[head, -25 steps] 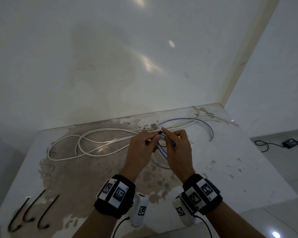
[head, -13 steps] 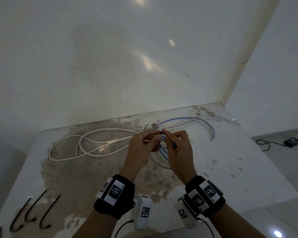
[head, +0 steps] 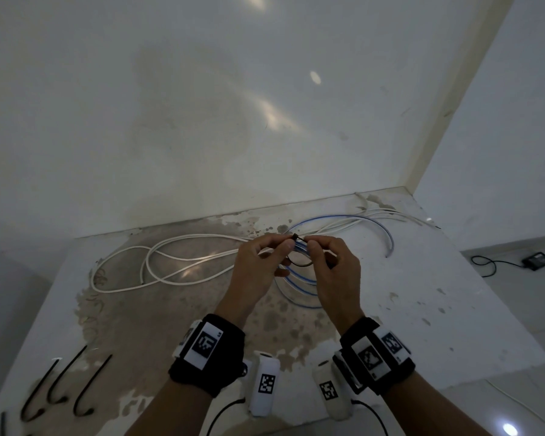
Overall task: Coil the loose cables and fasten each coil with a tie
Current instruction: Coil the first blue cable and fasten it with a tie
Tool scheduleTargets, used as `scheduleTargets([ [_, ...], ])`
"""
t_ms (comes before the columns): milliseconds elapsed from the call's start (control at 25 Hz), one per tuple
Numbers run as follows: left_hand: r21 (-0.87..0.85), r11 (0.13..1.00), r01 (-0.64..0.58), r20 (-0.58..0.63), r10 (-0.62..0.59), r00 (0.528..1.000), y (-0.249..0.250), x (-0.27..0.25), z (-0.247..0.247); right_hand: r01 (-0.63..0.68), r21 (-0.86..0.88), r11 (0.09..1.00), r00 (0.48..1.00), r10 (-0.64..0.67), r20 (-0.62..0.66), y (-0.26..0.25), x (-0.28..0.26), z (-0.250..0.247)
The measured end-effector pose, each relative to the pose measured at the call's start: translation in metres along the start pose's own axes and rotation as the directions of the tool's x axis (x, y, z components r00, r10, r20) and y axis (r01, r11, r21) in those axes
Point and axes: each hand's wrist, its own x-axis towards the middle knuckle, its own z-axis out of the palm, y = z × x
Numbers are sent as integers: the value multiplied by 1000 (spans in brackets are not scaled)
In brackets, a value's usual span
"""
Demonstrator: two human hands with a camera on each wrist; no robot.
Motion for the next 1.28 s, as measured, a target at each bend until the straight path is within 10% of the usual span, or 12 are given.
scheduleTargets([
  [680, 115, 993, 20, 18, -22, 1000, 11, -3, 6, 90, -42, 995, 992, -86, 94, 2, 3, -13],
  [1280, 32, 949, 313, -9, -313, 950, 45, 14, -12, 29, 25, 999, 975, -34, 218, 16, 15, -18],
])
